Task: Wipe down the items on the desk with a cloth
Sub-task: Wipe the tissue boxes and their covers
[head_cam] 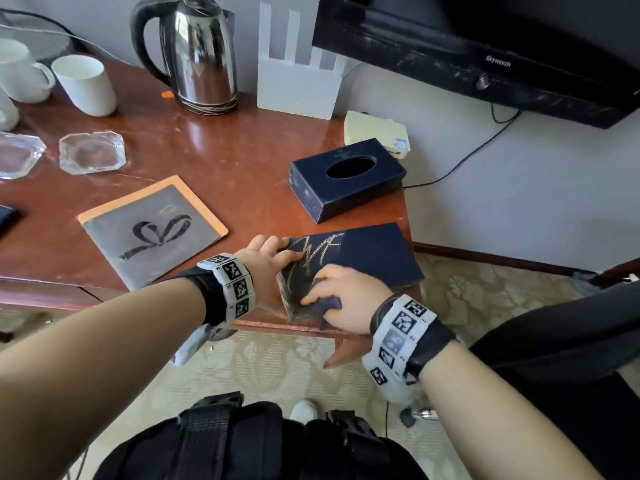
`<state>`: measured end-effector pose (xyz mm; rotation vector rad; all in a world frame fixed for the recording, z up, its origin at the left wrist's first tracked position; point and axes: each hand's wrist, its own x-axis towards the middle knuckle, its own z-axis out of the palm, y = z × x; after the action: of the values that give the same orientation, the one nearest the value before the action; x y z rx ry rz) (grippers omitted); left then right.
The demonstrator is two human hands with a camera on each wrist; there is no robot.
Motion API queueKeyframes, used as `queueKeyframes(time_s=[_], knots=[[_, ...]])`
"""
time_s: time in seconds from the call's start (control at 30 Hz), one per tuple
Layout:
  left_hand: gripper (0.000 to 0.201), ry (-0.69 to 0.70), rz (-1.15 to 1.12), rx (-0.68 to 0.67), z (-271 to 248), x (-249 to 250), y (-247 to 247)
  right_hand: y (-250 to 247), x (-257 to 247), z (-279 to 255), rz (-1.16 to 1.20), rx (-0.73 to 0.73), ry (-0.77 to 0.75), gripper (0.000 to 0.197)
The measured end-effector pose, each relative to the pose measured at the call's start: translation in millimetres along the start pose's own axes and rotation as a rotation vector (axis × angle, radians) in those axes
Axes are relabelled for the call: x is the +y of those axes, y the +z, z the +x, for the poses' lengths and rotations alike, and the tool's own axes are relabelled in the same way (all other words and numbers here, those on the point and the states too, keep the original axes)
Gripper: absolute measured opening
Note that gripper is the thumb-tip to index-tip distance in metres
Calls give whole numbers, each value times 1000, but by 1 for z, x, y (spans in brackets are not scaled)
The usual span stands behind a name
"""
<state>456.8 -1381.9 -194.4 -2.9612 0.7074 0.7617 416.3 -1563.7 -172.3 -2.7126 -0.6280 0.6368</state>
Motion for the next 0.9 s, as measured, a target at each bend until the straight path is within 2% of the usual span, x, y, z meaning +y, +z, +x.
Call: queueKeyframes(time_s=[0.1, 0.13, 0.17, 0.2, 0.3, 0.4, 0.47, 0.57, 0.63, 0.67, 0.73, 0.77, 0.83, 0.87, 0.9], knots=[[116, 8, -174, 40, -4, -11, 2, -7, 14, 18, 99, 229, 309, 35], [119, -7, -256, 47, -4, -14, 6, -3, 13, 22, 75, 245, 379, 35], [122, -32, -338, 41, -4, -17, 12, 1, 9, 25, 17, 232, 386, 36], [126, -55, -408, 24, -5, -19, 19, 7, 4, 25, -37, 213, 335, 38], [129, -48, -489, -87, -5, -19, 44, 18, -9, 19, -97, 123, 40, 41], [124, -31, -526, -123, -5, -9, 59, 2, -8, 17, -118, -106, -105, 40], [120, -20, -559, -91, -4, -5, 61, -14, -2, 25, -97, -126, -95, 37], [114, -45, -679, -114, -4, -9, 58, -21, 6, 48, 3, 154, 136, 39], [112, -60, -742, -136, -5, -11, 56, -10, -1, 59, -85, 194, 255, 42], [111, -64, -745, -139, -6, -10, 56, -3, -5, 60, -147, 177, 232, 43], [111, -81, -749, -131, -5, -6, 56, 6, -9, 52, -192, 119, 84, 45], [112, -93, -753, -127, -4, -5, 56, 5, -8, 46, -182, 59, 2, 45], [112, -100, -760, -108, -3, -3, 58, -7, -5, 38, -183, -152, -113, 44], [112, -98, -761, -92, -4, -2, 58, -15, -4, 39, -201, -241, -140, 43], [113, -91, -772, -75, -4, -2, 59, -23, -2, 44, -207, -265, -144, 42]])
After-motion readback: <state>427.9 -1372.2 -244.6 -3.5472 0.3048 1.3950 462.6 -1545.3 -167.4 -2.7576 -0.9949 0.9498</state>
